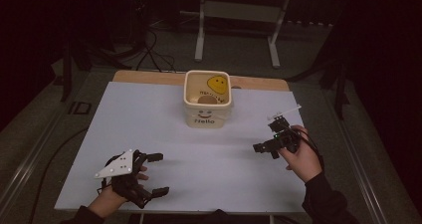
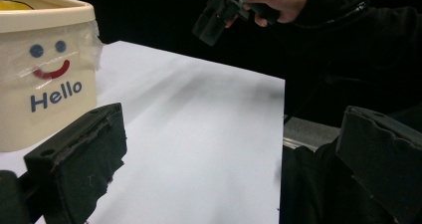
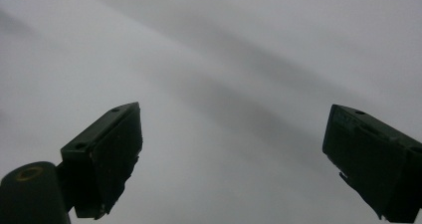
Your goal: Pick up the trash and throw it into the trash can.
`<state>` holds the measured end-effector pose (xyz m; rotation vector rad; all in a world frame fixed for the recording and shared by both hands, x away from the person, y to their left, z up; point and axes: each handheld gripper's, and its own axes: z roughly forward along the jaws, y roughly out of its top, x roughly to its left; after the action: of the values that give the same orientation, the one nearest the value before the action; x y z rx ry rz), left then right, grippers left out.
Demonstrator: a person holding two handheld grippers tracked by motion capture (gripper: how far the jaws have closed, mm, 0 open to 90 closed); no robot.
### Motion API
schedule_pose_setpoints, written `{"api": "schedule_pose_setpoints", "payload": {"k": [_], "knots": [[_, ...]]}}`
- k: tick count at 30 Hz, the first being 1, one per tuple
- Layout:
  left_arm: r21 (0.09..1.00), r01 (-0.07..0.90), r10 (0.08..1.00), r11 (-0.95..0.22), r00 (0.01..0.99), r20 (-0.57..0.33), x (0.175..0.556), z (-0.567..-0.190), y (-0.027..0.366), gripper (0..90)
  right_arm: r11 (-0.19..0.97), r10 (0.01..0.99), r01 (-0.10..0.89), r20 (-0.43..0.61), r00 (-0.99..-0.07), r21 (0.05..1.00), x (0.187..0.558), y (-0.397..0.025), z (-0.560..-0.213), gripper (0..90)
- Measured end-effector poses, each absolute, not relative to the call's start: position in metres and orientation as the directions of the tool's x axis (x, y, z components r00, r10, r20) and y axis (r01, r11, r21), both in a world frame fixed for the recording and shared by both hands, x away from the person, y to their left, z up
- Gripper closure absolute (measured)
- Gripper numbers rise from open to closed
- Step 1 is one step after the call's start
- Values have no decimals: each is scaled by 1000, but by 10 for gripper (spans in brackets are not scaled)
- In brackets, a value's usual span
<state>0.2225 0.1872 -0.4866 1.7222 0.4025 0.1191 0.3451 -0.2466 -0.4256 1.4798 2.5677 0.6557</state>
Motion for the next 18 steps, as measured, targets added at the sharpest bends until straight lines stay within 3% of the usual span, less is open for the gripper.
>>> {"api": "schedule_pose_setpoints", "payload": {"k": [18], "knots": [[970,200,327,-138,934,-146,223,-487,187,5,449,830,739,74,-554,502,315,-261,-453,87]]}}
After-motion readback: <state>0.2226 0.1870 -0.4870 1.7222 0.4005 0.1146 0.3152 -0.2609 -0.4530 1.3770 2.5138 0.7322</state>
